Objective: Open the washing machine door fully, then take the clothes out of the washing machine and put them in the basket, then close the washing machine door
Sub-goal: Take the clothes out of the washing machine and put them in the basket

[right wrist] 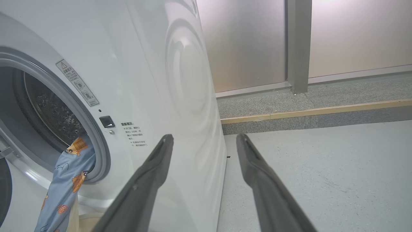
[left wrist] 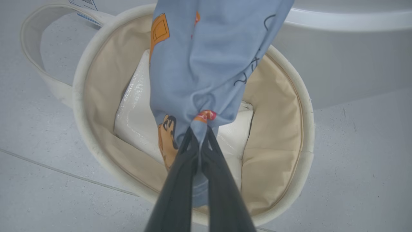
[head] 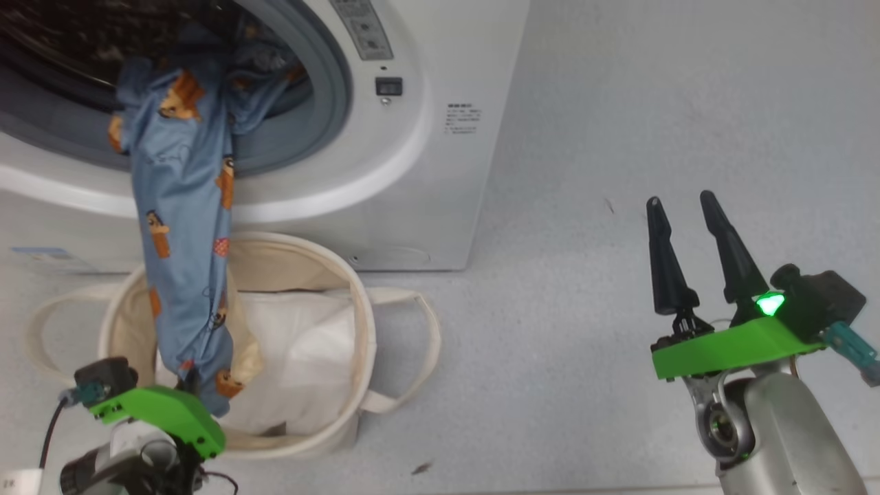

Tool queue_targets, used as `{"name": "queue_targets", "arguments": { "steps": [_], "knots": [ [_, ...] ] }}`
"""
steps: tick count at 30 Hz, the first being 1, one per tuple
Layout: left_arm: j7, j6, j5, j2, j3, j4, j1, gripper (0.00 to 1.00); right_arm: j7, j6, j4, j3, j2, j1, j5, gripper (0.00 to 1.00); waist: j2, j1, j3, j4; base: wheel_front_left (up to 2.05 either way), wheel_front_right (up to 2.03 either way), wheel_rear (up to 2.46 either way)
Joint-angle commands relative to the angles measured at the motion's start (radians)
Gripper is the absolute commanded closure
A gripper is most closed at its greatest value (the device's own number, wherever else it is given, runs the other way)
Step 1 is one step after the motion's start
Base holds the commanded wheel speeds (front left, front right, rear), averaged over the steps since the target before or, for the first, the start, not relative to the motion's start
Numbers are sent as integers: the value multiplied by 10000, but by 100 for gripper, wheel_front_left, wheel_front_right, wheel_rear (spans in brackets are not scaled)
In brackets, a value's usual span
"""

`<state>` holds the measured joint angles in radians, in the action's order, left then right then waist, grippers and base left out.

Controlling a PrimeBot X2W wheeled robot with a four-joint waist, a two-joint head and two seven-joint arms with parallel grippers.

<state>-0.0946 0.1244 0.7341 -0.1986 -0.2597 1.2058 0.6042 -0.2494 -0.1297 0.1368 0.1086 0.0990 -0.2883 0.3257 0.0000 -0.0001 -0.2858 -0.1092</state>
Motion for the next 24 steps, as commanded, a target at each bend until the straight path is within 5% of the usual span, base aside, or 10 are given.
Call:
{"name": "queue_targets", "arguments": {
  "steps": [1, 20, 21, 22, 23, 24],
  "knots": [
    [-137, 49, 75, -285, 234, 17, 369, 100, -124, -10, -398, 127, 17, -312, -73, 0, 0, 1, -234, -135, 0, 0, 0],
    [-207, 61, 134, -437, -103, 788, 1463, 100, -124, -10, -1007, -182, 27, -777, -303, 0, 0, 1, -1751, -470, 0, 0, 0],
    [-257, 61, 138, -449, -105, 796, 1506, 43, -124, -10, -1025, -206, 13, -782, -310, 0, 0, 1, -1777, -464, 0, 0, 0],
    [-308, 61, 150, -461, -99, 803, 1543, 10, -124, -10, -1045, -219, -3, -787, -306, 0, 0, 1, -1811, -460, 0, 0, 0],
    [-345, 61, 147, -463, -110, 809, 1575, 0, -124, -10, -1058, -232, -19, -794, -305, 0, 0, 1, -1831, -447, 0, 0, 0],
    [-364, 61, 145, -454, -125, 814, 1598, 0, -124, -10, -1057, -235, -33, -799, -305, 0, 0, 1, -1839, -432, 0, 0, 0]
  ]
}}
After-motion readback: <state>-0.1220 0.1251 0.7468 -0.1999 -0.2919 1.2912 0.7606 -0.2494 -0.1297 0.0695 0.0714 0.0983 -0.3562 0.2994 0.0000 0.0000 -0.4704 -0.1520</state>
